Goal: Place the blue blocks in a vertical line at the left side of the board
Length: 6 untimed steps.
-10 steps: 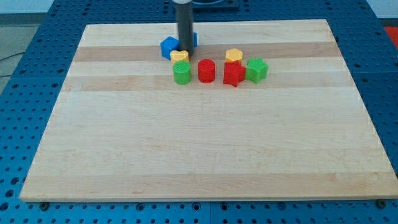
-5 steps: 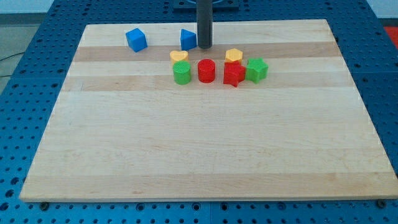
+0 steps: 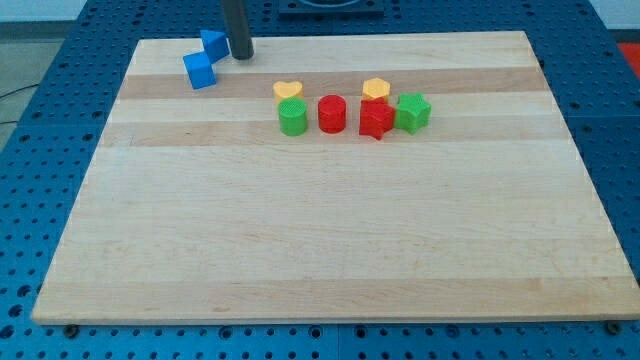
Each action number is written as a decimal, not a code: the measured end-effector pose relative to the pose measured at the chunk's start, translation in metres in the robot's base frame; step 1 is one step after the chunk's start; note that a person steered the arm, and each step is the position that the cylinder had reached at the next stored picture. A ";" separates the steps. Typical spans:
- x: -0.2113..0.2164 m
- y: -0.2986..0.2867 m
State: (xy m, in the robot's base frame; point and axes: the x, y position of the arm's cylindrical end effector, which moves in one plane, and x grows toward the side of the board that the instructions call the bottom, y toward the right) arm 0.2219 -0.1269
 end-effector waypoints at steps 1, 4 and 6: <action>-0.005 0.000; -0.005 0.003; -0.029 -0.008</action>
State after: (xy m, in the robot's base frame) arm 0.1927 -0.1354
